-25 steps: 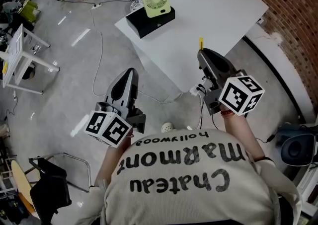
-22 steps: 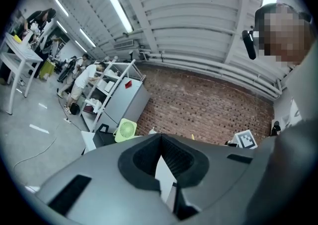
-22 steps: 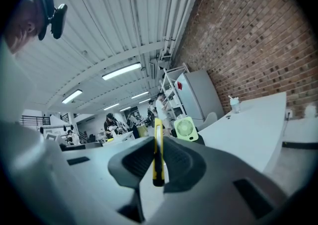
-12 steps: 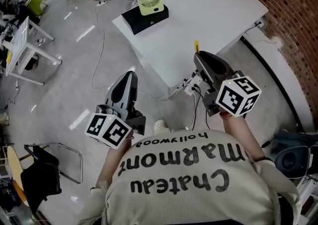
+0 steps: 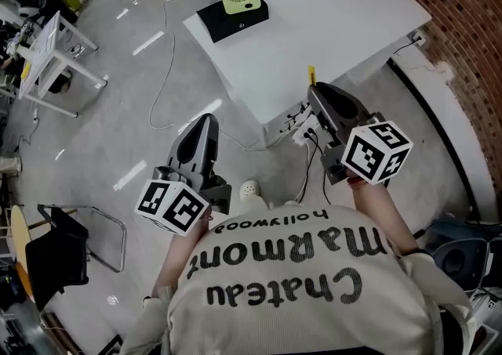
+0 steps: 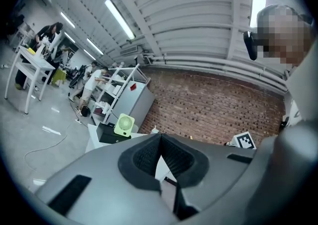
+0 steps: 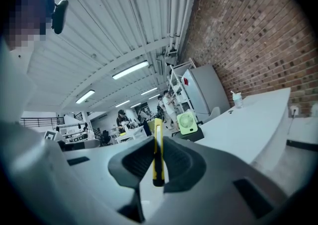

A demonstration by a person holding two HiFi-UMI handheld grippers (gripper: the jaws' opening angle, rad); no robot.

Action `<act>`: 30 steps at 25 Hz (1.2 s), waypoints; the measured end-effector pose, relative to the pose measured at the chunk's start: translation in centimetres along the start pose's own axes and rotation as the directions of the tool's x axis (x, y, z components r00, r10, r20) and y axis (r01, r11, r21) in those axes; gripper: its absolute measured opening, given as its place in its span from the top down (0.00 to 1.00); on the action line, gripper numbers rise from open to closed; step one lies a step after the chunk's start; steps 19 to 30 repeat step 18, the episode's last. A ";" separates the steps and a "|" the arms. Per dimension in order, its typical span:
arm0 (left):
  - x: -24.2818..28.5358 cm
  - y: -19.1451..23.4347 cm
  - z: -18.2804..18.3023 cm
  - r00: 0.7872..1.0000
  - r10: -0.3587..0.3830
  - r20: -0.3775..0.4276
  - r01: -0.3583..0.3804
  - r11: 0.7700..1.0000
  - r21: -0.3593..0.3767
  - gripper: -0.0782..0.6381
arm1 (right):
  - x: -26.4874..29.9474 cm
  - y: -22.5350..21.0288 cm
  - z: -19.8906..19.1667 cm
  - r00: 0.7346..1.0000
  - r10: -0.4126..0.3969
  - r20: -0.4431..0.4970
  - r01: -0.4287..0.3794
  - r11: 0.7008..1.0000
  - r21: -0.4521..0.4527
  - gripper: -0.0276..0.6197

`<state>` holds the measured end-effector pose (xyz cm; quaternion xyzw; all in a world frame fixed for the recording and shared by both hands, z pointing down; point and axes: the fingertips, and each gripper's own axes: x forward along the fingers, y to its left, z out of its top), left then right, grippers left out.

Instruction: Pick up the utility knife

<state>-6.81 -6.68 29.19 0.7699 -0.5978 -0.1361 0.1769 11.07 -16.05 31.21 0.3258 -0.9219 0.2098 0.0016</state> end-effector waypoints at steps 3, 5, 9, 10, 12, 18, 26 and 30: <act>-0.8 -1.0 -0.6 1.000 0.016 0.006 -0.016 1.000 0.000 0.89 | -1.1 -0.1 -0.5 1.000 0.014 -0.008 -0.014 1.000 0.003 0.87; -1.1 -1.7 -0.8 1.000 0.025 0.009 -0.025 1.000 -0.001 0.89 | -1.7 -0.2 -0.5 1.000 0.022 -0.009 -0.022 1.000 0.003 0.87; -1.4 -3.0 -1.4 0.999 0.035 0.019 -0.035 0.999 0.000 0.89 | -2.9 -0.4 -0.4 0.999 0.039 -0.009 -0.039 0.999 -0.006 0.87; -1.5 -3.4 -1.5 0.999 0.035 0.022 -0.035 0.999 0.001 0.89 | -3.2 -0.5 -0.4 0.999 0.042 -0.009 -0.042 0.999 -0.007 0.87; -1.7 -3.9 -1.8 0.999 0.037 0.027 -0.037 0.999 0.004 0.89 | -3.7 -0.7 -0.5 0.999 0.046 -0.008 -0.046 0.999 -0.009 0.87; -2.3 -5.4 -2.6 0.998 0.047 0.041 -0.048 0.999 0.007 0.89 | -5.3 -1.3 -0.5 0.998 0.057 -0.007 -0.057 0.998 -0.018 0.87; -2.3 -5.4 -2.6 0.998 0.047 0.041 -0.048 0.999 0.007 0.89 | -5.3 -1.3 -0.5 0.998 0.057 -0.007 -0.057 0.998 -0.018 0.87; -2.3 -5.4 -2.6 0.998 0.047 0.041 -0.048 0.999 0.007 0.89 | -5.3 -1.3 -0.5 0.998 0.057 -0.007 -0.057 0.998 -0.018 0.87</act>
